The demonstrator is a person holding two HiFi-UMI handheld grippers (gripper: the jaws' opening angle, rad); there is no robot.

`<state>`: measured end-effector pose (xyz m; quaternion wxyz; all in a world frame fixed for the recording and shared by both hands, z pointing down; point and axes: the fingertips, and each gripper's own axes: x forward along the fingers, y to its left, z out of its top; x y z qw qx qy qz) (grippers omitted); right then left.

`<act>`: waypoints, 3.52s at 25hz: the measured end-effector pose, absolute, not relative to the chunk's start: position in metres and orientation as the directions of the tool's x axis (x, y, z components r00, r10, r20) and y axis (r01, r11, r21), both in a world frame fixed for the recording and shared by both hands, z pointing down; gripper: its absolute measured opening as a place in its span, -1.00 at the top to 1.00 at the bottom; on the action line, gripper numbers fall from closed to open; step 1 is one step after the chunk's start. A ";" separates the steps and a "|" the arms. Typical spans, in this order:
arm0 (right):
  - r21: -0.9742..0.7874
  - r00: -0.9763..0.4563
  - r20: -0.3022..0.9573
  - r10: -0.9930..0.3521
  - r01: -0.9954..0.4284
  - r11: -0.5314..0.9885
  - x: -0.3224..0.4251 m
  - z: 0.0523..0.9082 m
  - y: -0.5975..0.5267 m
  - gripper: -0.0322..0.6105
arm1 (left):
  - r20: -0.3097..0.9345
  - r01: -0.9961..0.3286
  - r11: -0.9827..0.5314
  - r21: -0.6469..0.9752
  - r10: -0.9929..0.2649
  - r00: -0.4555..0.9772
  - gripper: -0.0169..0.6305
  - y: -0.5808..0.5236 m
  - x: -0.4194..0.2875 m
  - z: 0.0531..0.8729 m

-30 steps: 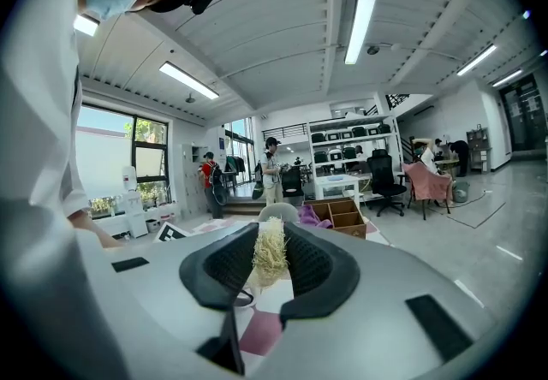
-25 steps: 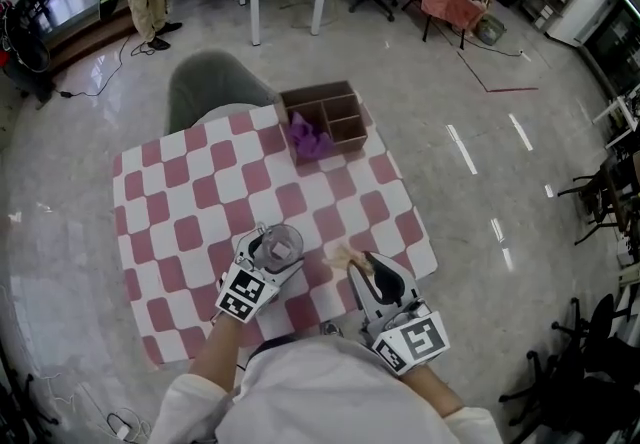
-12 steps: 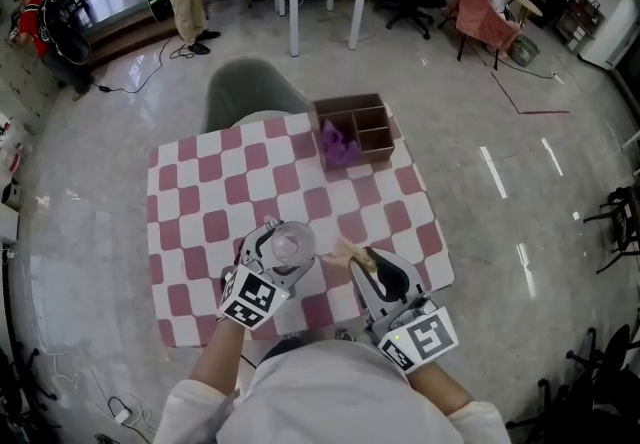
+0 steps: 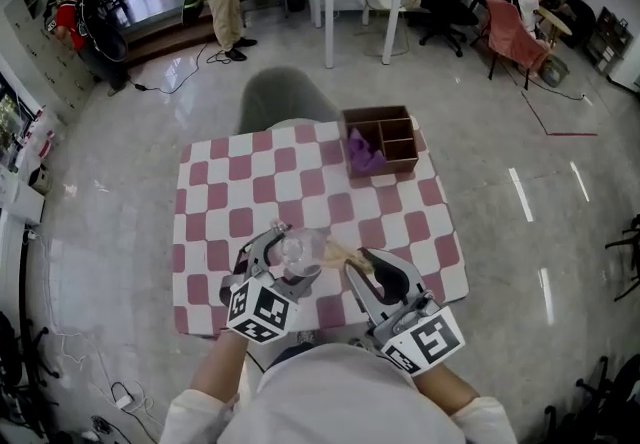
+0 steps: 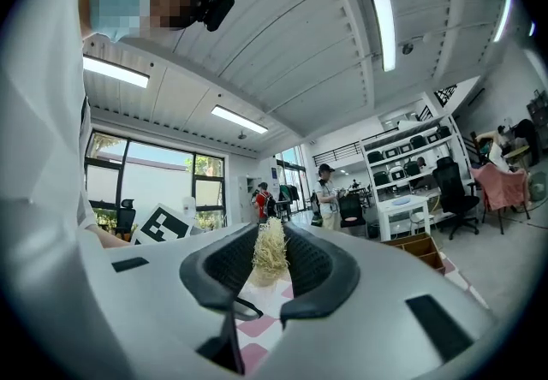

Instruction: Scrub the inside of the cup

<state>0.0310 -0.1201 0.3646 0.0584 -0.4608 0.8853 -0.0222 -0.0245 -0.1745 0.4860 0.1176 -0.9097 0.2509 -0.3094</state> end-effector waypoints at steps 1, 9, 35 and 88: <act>-0.093 -0.581 -0.087 -0.809 -0.804 0.587 0.029 0.364 -0.119 0.58 | 0.508 -0.382 -0.840 -0.385 -0.538 0.672 -0.18 -0.172 -0.025 0.484; -0.061 -0.682 -0.073 -0.728 -0.725 0.686 -0.001 0.366 -0.114 0.58 | 0.514 -0.364 -0.799 -0.479 -0.592 0.621 -0.18 -0.158 -0.029 0.477; 0.108 -0.780 0.029 -0.625 -0.619 0.778 -0.054 0.372 -0.124 0.58 | 0.501 -0.311 -0.715 -0.626 -0.674 0.542 -0.18 -0.156 -0.041 0.475; 0.010 -0.746 0.106 -0.657 -0.660 0.751 -0.044 0.392 -0.125 0.58 | 0.508 -0.323 -0.736 -0.596 -0.656 0.559 -0.18 -0.145 -0.044 0.489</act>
